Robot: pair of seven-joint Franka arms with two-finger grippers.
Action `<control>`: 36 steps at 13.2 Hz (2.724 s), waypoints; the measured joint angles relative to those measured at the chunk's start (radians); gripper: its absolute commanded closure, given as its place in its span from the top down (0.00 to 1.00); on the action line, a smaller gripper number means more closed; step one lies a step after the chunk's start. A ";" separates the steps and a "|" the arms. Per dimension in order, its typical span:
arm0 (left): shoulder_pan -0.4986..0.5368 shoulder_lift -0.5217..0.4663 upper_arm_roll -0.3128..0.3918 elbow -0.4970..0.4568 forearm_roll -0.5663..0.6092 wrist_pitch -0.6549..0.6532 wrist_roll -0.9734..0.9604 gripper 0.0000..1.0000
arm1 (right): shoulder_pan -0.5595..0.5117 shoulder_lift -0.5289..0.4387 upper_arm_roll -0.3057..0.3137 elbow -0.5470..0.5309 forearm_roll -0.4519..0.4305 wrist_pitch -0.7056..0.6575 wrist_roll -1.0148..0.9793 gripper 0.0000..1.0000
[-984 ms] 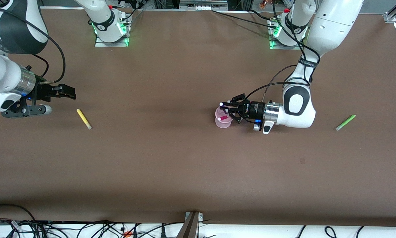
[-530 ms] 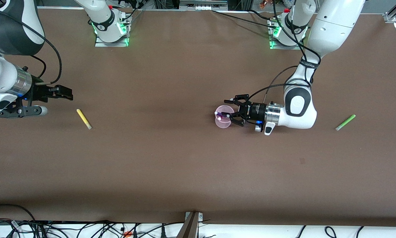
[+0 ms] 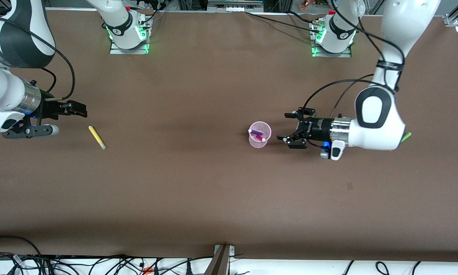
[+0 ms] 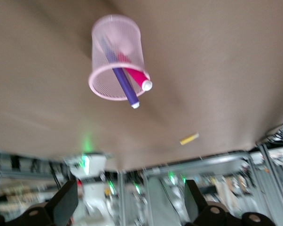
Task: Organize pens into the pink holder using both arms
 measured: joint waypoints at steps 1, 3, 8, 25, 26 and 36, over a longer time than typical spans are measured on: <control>0.005 -0.027 0.001 0.007 0.084 0.000 -0.004 1.00 | 0.000 0.001 0.001 0.000 0.000 0.001 0.000 1.00; 0.007 -0.068 0.007 0.029 0.269 0.000 -0.007 1.00 | 0.000 0.005 0.001 0.000 0.000 0.002 0.000 1.00; 0.005 -0.190 0.004 0.058 0.650 -0.099 0.065 1.00 | 0.000 0.010 0.001 -0.010 0.000 0.017 0.000 1.00; 0.068 -0.604 -0.001 -0.090 1.126 -0.222 0.561 1.00 | 0.001 0.009 0.003 -0.014 0.000 0.023 0.000 1.00; 0.082 -0.599 0.000 -0.082 1.121 -0.220 0.584 1.00 | 0.001 0.009 0.003 -0.014 0.000 0.023 0.000 1.00; 0.128 -0.423 0.000 0.136 1.100 -0.282 0.696 1.00 | 0.001 0.009 0.003 -0.014 0.000 0.026 0.000 1.00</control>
